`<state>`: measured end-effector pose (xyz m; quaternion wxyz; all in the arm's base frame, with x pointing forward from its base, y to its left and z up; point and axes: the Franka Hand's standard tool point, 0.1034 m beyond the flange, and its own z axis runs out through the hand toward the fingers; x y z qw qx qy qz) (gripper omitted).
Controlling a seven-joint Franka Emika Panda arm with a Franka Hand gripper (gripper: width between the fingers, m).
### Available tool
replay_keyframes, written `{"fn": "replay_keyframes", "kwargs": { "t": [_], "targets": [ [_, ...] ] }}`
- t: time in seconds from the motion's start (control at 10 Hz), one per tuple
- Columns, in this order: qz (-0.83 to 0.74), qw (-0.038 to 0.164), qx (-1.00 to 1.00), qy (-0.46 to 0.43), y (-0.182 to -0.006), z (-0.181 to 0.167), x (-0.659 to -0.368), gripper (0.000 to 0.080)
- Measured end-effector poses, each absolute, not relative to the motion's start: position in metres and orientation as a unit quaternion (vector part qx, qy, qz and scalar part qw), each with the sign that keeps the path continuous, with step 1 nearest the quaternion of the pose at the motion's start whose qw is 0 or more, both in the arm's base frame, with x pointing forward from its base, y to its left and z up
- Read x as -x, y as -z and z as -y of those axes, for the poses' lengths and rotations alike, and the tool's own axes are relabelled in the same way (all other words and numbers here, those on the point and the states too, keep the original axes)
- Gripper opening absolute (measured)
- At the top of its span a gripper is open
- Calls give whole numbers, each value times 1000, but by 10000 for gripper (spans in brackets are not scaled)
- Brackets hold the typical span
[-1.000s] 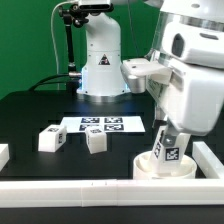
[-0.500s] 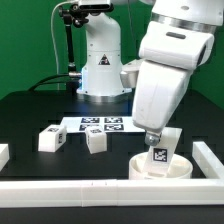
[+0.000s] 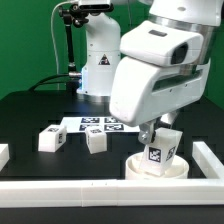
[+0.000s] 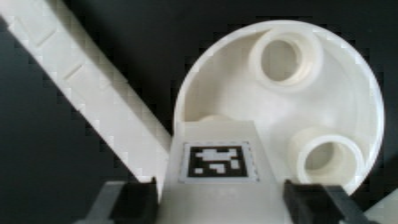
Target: Assemble stool
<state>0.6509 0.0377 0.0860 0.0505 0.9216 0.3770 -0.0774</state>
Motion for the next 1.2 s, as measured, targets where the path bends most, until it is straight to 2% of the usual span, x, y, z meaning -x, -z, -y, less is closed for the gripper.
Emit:
{"fn": "replay_keyframes", "kwargs": {
  "t": [0.4, 1.0, 1.2],
  "targets": [
    [-194, 32, -978, 71, -85, -39, -649, 338],
    [16, 44, -997, 62, -85, -43, -648, 338],
    [127, 35, -990, 55, -85, -43, -649, 338]
  ]
}}
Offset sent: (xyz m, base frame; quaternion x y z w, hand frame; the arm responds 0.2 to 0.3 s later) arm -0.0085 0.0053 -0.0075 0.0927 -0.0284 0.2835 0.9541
